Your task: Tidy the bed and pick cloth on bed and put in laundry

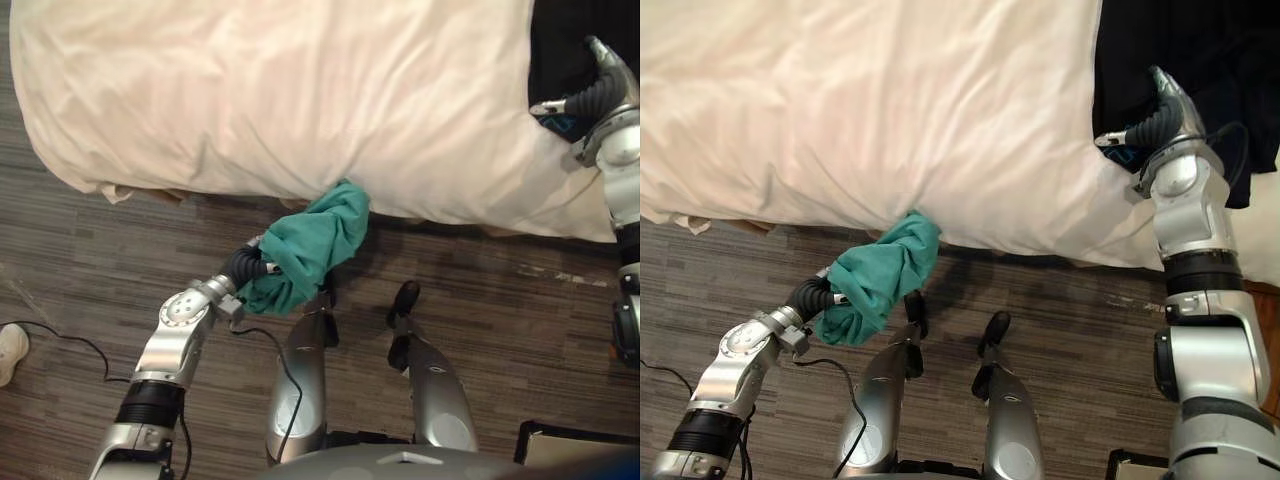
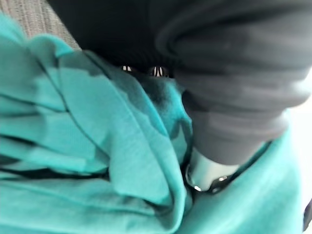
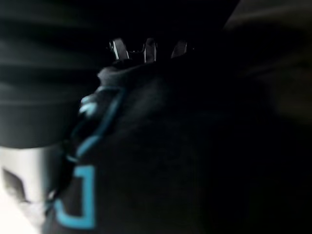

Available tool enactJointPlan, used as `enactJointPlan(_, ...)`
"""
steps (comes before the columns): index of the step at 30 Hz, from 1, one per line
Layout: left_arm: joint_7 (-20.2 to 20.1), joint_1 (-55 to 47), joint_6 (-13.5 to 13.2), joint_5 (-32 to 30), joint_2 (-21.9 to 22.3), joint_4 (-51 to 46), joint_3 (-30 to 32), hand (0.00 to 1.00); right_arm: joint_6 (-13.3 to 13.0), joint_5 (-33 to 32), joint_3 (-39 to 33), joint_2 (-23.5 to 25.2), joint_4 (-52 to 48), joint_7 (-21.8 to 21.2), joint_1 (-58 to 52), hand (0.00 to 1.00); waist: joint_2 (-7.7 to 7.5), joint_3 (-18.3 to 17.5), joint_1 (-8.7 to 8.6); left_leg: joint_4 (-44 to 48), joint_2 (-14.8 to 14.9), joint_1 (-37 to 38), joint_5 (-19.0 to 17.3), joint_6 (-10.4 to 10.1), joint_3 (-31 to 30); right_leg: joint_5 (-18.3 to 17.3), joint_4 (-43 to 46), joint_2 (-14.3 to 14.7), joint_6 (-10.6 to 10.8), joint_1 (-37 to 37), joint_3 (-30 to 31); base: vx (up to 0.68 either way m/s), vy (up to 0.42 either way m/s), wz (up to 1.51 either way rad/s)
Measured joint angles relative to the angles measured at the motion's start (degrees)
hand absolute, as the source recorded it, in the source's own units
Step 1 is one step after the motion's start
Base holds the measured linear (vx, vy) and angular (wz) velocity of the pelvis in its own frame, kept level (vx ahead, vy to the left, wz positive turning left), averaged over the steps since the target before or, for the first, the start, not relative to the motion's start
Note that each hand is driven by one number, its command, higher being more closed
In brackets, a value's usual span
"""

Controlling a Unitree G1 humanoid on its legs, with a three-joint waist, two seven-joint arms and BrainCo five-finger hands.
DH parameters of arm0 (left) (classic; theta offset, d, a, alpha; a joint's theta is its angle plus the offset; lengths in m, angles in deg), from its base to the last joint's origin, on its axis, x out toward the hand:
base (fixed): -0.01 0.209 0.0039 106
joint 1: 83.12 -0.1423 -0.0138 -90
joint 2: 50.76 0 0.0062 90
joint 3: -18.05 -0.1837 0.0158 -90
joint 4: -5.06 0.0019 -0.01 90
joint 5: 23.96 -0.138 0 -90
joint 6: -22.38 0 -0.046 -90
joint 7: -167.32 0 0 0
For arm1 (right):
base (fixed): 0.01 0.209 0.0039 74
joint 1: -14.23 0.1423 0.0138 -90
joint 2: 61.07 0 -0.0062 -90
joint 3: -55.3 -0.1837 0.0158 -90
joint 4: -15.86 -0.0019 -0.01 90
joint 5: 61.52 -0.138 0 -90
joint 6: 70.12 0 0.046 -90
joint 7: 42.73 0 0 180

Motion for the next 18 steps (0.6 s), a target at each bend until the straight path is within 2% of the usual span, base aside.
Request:
enactJointPlan(3, -0.54, -0.22, -3.21, 2.23, 0.04, 0.56, 0.36, 1.0, 2.2, 7.67, -0.36, -1.1, -0.21, -2.82, 1.11, 1.0, -0.02, -0.01, 0.23, -2.42, 0.33, -1.3, 1.41, -0.71, 1.95, -0.08, 1.61, -0.24, -0.12, -2.75, -0.67, -0.13, 0.039, 0.11)
enactJointPlan(5, -1.2, -0.54, -4.37, 2.33, 0.25, 0.87, 0.81, 1.0, 3.01, 9.49, -0.99, -1.08, -0.24, -3.44, 1.11, 1.0, -0.25, -0.13, 0.32, -2.77, 0.33, -1.43, 1.8, -0.53, 2.49, -0.05, 2.11, -0.46, -0.08, -3.2, -0.8, -0.04, 0.014, 0.05)
enactJointPlan(9, -2.81, -1.02, -6.89, 2.92, 2.17, 2.24, 3.58, 1.0, 3.72, 9.03, -2.14, -0.94, 0.25, -2.83, 1.07, 1.0, -1.25, -0.68, 0.47, -2.76, 0.13, -1.41, 2.36, 0.15, 3.65, 0.06, 2.94, -1.08, 0.07, -3.69, -0.64, 0.02, 0.032, -0.01)
enactJointPlan(11, -2.88, -1.26, -7.54, 3.22, 2.2, 2.24, 3.63, 1.0, 3.7, 6.76, -2.29, -0.58, 1.41, -1.92, 1.01, 1.0, -2.01, -1.21, 0.57, -2.76, 0.15, -1.27, 2.44, 0.19, 4.19, 0.06, 2.94, -1.11, 0.07, -3.71, -0.56, 0.05, 0.01, -0.04)
enactJointPlan(14, -2.85, -1.32, -7.67, 3.22, 3.29, 2.24, 3.59, 1.0, 2.55, -1.94, -2.32, -0.14, 4.53, 1.41, 0.87, 1.0, -2.63, -1.6, 0.59, -2.78, 0.19, -0.12, 2.51, 0.14, 5.0, 0.06, 2.72, -1.11, 0.07, -2.64, -0.47, 0.05, 0.005, -0.05)
enactJointPlan(17, -2.71, -1.77, -7.69, 3.46, 4.61, 2.21, 3.21, 1.0, 0.0, -10.92, -2.4, 1.03, 8.1, 4.08, 0.36, 1.0, -2.66, -1.62, 0.3, -3.05, 0.13, 2.35, 2.47, 0.09, 5.38, 0.06, 1.97, -1.01, 0.08, -0.2, -0.27, 0.04, 0.007, -0.06)
enactJointPlan(18, -2.48, -2.22, -7.68, 3.61, 4.55, 2.18, 2.8, 1.0, -2.18, -17.18, -2.42, 1.17, 9.66, 5.13, -0.34, 1.0, -2.59, -1.71, 0.15, -3.78, 0.06, 3.59, 2.49, 0.06, 5.43, 0.11, 1.38, -0.81, 0.13, 0.9, -0.04, 0.04, 0.004, -0.08)
